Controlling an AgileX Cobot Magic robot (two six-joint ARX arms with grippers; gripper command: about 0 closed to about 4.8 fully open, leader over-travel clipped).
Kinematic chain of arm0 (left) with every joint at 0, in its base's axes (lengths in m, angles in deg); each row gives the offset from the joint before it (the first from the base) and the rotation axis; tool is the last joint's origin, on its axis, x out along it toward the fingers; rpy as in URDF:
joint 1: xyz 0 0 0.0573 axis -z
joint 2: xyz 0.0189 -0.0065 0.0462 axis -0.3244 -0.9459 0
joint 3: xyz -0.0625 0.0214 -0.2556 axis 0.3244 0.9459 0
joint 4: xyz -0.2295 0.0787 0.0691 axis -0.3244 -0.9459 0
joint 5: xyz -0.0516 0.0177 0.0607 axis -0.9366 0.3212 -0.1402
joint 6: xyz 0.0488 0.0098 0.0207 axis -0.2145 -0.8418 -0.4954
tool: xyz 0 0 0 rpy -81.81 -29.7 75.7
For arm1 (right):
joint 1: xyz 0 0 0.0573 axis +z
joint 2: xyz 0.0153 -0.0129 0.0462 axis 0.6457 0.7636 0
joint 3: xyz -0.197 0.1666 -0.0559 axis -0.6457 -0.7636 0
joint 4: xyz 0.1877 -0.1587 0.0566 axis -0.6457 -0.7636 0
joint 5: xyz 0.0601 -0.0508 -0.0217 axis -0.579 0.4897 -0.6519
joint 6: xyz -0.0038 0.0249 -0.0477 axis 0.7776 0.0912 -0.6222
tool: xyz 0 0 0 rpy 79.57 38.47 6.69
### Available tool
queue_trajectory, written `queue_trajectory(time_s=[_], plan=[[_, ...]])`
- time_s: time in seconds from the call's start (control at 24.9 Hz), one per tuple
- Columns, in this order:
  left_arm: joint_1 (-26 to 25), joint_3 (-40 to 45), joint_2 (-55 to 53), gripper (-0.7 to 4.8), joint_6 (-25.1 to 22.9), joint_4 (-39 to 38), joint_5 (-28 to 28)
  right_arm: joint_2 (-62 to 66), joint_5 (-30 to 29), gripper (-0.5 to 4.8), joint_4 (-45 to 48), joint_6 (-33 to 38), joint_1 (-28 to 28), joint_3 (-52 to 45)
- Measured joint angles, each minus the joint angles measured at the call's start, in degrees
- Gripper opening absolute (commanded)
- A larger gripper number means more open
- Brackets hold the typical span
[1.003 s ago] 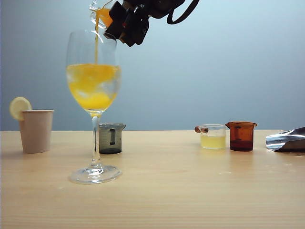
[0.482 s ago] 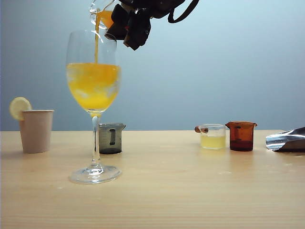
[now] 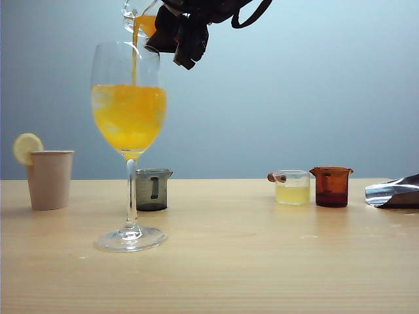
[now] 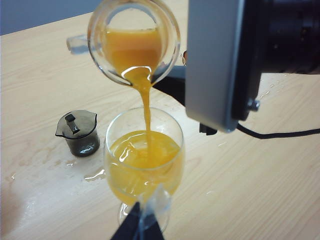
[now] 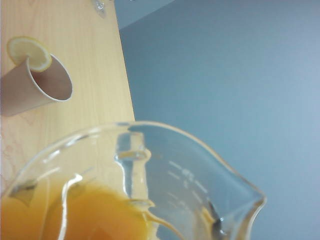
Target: Pick up the second measuring cup from the left, pour the orange juice inside into the goblet, and finally put the measuring cup back in its original place.
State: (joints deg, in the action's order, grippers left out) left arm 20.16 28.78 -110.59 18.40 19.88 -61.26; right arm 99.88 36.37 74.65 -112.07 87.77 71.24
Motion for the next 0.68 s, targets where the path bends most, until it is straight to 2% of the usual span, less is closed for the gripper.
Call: queue_trajectory(time_s=[0.68], plan=[[0.0,0.0,0.0,-0.05,0.0,0.0,0.0,0.0,0.0,2.2,4.0,-7.8,0.0,0.0]])
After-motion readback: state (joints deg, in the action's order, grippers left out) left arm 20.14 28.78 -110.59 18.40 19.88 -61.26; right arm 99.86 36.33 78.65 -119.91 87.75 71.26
